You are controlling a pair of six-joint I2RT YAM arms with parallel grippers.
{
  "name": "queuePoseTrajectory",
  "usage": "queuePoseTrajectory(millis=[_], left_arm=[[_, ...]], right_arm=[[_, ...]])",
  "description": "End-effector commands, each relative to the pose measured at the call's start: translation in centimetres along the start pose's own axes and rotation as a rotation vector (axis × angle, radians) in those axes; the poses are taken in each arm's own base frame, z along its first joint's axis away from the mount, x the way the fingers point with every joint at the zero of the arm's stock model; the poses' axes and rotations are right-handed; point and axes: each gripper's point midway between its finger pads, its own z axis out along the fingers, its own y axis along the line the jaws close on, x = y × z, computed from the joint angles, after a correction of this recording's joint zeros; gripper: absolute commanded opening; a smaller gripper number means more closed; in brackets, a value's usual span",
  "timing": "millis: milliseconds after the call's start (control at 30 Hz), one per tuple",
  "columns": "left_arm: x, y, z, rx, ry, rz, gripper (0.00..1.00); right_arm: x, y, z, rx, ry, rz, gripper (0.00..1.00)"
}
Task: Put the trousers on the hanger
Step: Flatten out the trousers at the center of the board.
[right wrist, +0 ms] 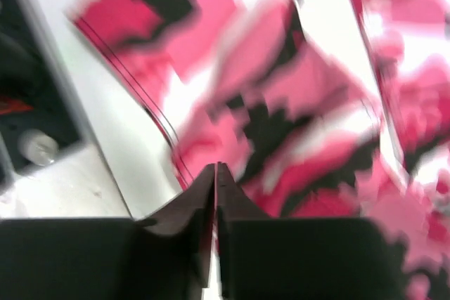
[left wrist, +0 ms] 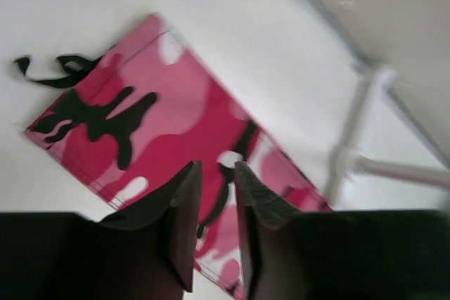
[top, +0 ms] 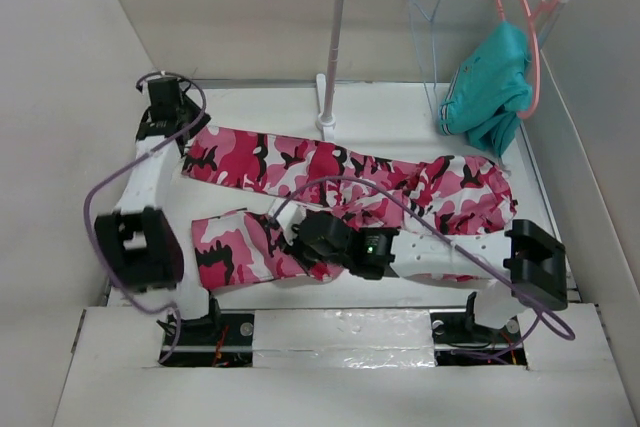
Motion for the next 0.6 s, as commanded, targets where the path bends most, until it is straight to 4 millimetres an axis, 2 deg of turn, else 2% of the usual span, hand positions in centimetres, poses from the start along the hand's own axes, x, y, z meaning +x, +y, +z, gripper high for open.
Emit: queuePoseTrajectory(millis=[0, 33, 67, 100, 133, 167, 200, 233, 267, 300, 333, 367, 433, 467, 533, 567], left_arm=[[-4.1, -6.3, -10.3, 0.358, -0.155, -0.031, 0.21], [-4.0, -6.5, -12.2, 0.397, -0.177, -0.028, 0.18], [-3.8, -6.5, -15.5, 0.454, -0.215, -0.02, 0.1], [-3.6, -6.2, -17.1, 0.47, -0.236, -0.012, 0.08], [-3.6, -5.9, -18.6, 0.48, -0.261, -0.007, 0.07], [-3.8, -5.4, -21.5, 0.501, -0.319, -0.003, 0.07], [-3.7, -4.9, -22.7, 0.497, -0.338, 0.004, 0.09], [-3.8, -4.6, -24.1, 0.505, -0.37, 0.008, 0.1], [-4.4, -4.4, -26.7, 0.523, -0.433, 0.006, 0.12], [-4.5, -4.2, -27.7, 0.525, -0.452, 0.015, 0.14], [-4.6, -4.2, -28.8, 0.538, -0.469, 0.018, 0.16], [-4.8, -4.7, -30.5, 0.579, -0.487, 0.029, 0.17], [-4.7, -5.0, -31.4, 0.601, -0.484, 0.048, 0.18], [-4.5, -5.4, -32.0, 0.63, -0.477, 0.06, 0.19], [-4.5, -5.5, -32.3, 0.642, -0.485, 0.068, 0.19], [-4.2, -5.4, -32.1, 0.645, -0.479, 0.071, 0.19]], right_arm=[[-4.5, 3.2, 1.8, -0.145, -0.121, -0.06, 0.0], [-5.9, 4.6, 2.4, -0.189, -0.143, -0.072, 0.0], [-5.9, 5.2, 3.4, -0.21, -0.137, -0.077, 0.0], [-4.5, 6.2, 5.5, -0.246, -0.101, -0.085, 0.0], [-4.5, 7.4, 6.2, -0.277, -0.102, -0.091, 0.0], [-5.8, 7.8, 6.8, -0.288, -0.131, -0.093, 0.14], [-4.8, 9.0, 8.3, -0.317, -0.113, -0.104, 0.23], [-4.8, 9.3, 8.9, -0.328, -0.114, -0.109, 0.32], [-6.0, 10.2, 9.2, -0.345, -0.139, -0.124, 0.41], [-6.1, 10.5, 9.7, -0.351, -0.145, -0.13, 0.45], [-5.1, 11.2, 10.8, -0.357, -0.129, -0.146, 0.51], [-4.9, 11.4, 11.5, -0.357, -0.125, -0.152, 0.56], [-5.2, 12.2, 12.4, -0.366, -0.122, -0.163, 0.61], [-4.2, 12.3, 13.4, -0.361, -0.099, -0.168, 0.65], [-4.4, 12.4, 14.1, -0.352, -0.102, -0.165, 0.67], [-3.8, 12.4, 14.4, -0.35, -0.087, -0.161, 0.68]])
